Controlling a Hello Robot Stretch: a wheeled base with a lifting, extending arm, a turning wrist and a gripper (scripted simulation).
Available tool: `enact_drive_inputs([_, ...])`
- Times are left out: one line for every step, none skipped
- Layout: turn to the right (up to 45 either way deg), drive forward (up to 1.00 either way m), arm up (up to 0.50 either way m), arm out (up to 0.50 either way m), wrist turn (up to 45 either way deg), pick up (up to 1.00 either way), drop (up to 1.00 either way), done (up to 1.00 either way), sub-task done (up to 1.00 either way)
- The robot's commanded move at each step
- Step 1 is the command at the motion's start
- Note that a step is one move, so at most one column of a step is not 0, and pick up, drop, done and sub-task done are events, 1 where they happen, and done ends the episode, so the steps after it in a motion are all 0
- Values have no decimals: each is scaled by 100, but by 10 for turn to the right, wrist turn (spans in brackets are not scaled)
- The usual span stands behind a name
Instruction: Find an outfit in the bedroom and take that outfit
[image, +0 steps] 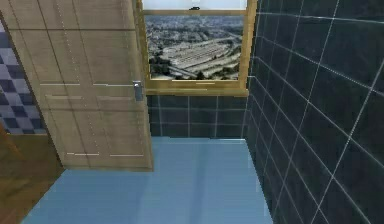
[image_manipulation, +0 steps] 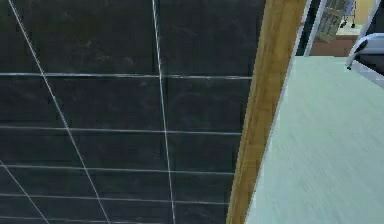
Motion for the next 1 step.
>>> enact_drive_inputs([-120, 0, 0, 0, 0, 0, 0, 0, 0])
